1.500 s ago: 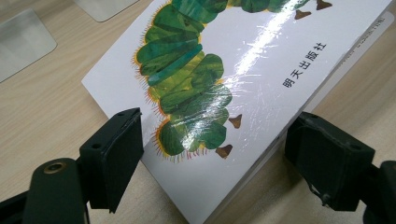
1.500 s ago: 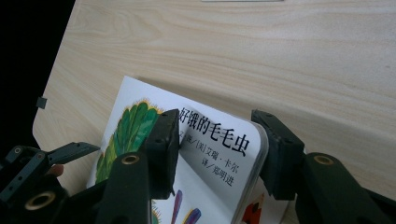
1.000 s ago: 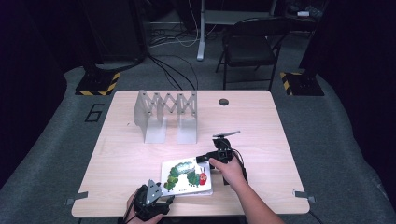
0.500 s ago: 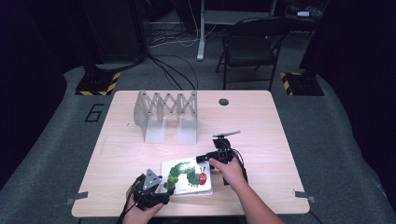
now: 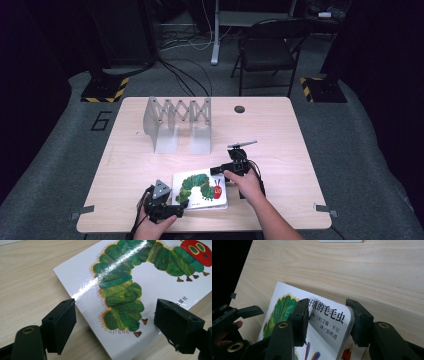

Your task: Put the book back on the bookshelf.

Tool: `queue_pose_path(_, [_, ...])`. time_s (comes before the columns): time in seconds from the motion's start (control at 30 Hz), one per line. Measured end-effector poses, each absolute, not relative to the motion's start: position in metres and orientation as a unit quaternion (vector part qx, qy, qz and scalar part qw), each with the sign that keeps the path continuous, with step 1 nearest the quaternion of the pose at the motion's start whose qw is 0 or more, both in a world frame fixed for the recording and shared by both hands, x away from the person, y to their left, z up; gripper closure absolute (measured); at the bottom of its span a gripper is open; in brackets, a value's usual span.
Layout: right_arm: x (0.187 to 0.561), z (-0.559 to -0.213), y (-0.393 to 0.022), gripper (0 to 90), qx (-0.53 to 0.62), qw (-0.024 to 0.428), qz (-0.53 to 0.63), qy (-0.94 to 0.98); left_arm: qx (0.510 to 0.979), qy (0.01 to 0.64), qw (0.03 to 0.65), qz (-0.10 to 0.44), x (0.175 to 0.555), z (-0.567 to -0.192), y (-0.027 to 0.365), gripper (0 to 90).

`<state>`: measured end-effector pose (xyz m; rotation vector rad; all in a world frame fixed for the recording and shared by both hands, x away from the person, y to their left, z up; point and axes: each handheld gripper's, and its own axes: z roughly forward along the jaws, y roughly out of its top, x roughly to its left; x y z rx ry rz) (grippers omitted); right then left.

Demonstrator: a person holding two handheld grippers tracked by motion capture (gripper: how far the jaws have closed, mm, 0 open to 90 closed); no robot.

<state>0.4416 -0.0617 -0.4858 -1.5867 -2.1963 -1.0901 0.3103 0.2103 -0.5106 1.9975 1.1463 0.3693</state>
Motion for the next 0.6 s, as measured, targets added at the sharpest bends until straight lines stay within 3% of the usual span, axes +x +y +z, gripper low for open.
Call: queue_pose_path(0.6, [0.4357, -0.4798, -0.0625, 55.4, -0.536, 0.107, -0.376, -0.748, 0.779, 0.450, 0.418, 0.122, 0.3090, -0.5170, 0.2119, 14.7])
